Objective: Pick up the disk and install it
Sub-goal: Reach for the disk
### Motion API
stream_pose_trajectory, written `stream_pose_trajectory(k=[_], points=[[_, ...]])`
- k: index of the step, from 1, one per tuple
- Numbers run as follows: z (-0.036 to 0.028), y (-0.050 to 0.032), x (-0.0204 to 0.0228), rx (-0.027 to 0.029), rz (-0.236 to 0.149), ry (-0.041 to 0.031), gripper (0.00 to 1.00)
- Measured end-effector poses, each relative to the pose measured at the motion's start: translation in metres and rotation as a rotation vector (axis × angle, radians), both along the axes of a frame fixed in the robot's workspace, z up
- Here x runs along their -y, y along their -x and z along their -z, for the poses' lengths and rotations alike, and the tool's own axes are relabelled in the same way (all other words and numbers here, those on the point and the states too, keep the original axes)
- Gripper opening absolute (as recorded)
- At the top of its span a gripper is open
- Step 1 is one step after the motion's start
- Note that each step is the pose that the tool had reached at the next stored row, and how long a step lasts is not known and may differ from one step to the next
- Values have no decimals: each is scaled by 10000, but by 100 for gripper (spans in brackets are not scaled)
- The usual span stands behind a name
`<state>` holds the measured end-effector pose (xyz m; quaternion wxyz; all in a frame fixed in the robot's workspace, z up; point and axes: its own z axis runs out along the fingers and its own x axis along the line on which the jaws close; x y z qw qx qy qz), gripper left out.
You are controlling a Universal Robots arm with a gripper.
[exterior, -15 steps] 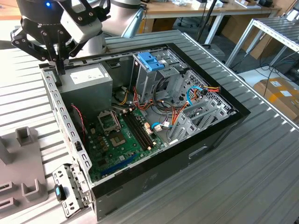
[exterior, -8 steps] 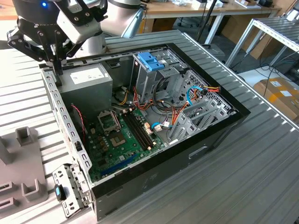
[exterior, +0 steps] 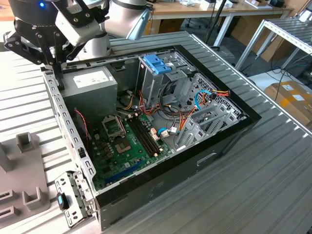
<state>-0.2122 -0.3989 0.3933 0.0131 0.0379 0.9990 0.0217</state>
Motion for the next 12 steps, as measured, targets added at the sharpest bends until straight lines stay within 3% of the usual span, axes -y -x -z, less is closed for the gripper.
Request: stream_pose_trajectory(k=[12], points=[[0, 72, 0, 1, 0, 0, 11]])
